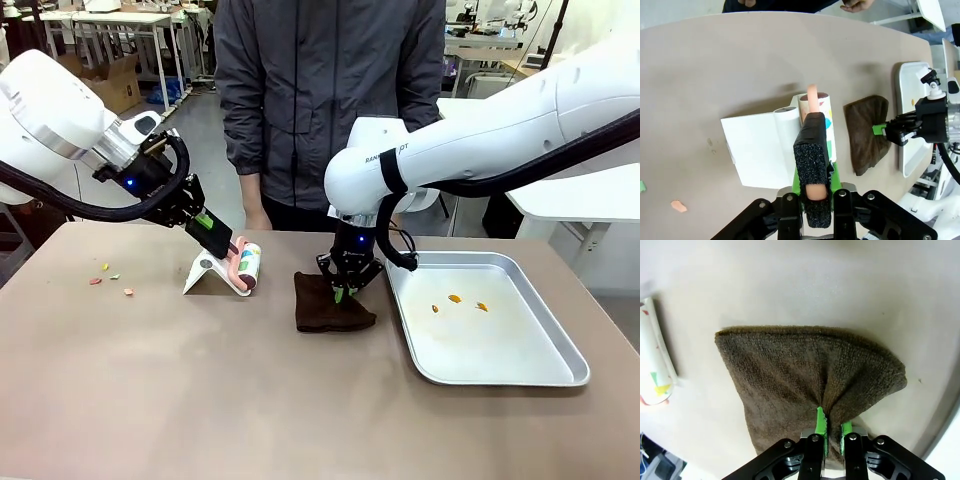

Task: Clean the surface of the table.
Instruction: Hold the Lint Roller with your left hand and the towel with your right hand, then if a person points to the right, clean the right side of the table with your right hand, and if they point to the left, clean the left side with your left hand.

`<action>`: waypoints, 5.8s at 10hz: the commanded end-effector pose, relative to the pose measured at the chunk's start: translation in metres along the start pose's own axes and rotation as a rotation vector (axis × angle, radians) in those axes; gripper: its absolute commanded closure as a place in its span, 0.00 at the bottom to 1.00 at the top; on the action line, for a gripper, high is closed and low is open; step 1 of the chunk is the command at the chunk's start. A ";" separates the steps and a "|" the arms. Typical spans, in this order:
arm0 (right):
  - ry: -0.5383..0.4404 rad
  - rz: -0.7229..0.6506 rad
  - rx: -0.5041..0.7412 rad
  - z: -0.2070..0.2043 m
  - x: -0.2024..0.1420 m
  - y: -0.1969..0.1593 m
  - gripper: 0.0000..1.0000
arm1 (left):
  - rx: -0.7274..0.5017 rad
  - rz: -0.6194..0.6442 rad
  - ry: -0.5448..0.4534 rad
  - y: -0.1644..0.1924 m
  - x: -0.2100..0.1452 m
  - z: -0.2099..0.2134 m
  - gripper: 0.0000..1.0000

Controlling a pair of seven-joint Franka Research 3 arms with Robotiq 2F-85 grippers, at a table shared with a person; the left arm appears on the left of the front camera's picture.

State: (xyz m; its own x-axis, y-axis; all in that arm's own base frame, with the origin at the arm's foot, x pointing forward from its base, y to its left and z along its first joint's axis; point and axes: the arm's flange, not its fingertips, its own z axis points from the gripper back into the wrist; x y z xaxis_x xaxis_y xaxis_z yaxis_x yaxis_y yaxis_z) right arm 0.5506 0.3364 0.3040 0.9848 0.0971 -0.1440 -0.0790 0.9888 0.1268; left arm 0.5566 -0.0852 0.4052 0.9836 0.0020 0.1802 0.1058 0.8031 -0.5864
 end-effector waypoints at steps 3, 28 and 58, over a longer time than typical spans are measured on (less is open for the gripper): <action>-0.008 0.070 0.384 0.012 -0.027 -0.050 1.00 | -0.075 0.001 -0.004 -0.008 -0.016 0.018 1.00; -0.518 -0.130 1.426 0.049 -0.275 -0.441 1.00 | -0.785 0.120 -0.259 0.319 -0.279 0.186 1.00; -0.518 -0.130 1.426 0.049 -0.275 -0.441 1.00 | -0.346 0.339 -0.251 0.297 -0.213 0.193 0.77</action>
State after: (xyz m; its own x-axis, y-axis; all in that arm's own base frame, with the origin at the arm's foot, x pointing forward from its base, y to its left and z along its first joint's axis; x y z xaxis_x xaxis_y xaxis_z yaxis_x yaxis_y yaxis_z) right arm 0.3225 -0.1329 0.3309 0.9364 -0.3386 0.0926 -0.0837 0.0410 0.9956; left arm 0.3487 0.2823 0.3443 0.9018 0.4139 0.1243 -0.0892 0.4596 -0.8836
